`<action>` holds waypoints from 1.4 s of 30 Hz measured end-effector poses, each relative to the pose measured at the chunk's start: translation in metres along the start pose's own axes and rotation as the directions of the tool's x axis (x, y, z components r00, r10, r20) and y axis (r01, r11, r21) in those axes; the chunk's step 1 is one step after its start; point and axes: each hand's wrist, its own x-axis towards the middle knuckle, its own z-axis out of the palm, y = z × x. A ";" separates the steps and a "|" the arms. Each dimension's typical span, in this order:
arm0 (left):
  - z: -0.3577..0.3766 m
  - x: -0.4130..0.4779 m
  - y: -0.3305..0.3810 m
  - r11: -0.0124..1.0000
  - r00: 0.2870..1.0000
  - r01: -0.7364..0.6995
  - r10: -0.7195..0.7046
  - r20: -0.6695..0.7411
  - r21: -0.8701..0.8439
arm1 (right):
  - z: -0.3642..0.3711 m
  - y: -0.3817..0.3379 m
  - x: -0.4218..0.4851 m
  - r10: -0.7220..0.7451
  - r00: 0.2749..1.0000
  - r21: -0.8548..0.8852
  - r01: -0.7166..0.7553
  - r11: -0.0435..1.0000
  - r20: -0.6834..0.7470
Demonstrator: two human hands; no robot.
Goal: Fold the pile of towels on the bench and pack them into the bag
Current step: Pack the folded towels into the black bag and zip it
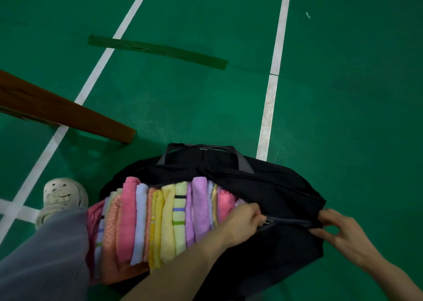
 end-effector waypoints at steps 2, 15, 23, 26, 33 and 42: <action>-0.007 -0.010 -0.016 0.999 1.000 0.024 -0.024 0.007 -0.045 | 0.001 0.001 0.001 0.017 1.000 0.022 -0.017 1.000 0.000; -0.022 -0.030 -0.021 0.971 0.989 0.052 -0.082 -0.121 -0.234 | 0.051 -0.098 0.015 -0.569 0.800 -0.614 0.357 0.704 -0.188; -0.029 -0.032 -0.020 0.984 0.992 0.022 -0.044 -0.117 -0.179 | 0.061 -0.094 0.034 -0.771 0.637 -0.663 0.583 0.470 0.013; -0.031 -0.031 -0.017 0.978 0.991 0.030 -0.055 -0.121 -0.205 | 0.047 -0.095 0.042 -0.793 0.601 -0.689 0.615 0.383 0.096; -0.043 -0.051 -0.035 0.986 0.992 0.083 -0.096 -0.084 -0.146 | 0.001 -0.087 0.027 -0.767 0.640 -0.681 0.578 0.450 0.036; -0.058 -0.092 -0.056 0.989 0.984 0.133 -0.140 -0.111 -0.070 | -0.006 -0.079 0.010 -0.591 0.806 -0.704 0.436 0.560 0.030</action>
